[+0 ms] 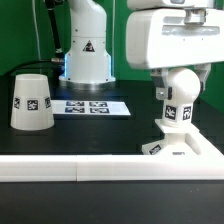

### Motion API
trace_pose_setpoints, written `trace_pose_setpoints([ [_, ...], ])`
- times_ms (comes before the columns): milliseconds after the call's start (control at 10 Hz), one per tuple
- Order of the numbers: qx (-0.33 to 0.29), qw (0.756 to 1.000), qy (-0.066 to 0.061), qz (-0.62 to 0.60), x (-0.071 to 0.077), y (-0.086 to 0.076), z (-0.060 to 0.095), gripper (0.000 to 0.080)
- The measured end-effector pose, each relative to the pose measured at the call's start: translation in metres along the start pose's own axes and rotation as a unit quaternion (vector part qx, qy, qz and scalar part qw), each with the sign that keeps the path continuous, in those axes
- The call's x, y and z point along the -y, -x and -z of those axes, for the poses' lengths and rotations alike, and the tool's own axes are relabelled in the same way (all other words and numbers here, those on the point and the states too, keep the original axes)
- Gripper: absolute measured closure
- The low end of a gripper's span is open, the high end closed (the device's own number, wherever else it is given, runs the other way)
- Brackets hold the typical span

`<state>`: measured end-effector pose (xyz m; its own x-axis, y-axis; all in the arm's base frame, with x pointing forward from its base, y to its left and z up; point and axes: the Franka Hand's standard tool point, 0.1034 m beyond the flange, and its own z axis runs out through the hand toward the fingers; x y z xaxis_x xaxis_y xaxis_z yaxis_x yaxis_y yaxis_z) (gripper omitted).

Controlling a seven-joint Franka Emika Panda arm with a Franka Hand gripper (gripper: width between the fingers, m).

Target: Assemble lamp

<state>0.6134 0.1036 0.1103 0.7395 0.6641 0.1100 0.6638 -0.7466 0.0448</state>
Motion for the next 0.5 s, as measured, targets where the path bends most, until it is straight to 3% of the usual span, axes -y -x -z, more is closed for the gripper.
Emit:
trace_pose_setpoints([
  [500, 0.007, 0.995, 0.005, 0.099, -0.0018, 0.0022, -0.0013, 0.0100],
])
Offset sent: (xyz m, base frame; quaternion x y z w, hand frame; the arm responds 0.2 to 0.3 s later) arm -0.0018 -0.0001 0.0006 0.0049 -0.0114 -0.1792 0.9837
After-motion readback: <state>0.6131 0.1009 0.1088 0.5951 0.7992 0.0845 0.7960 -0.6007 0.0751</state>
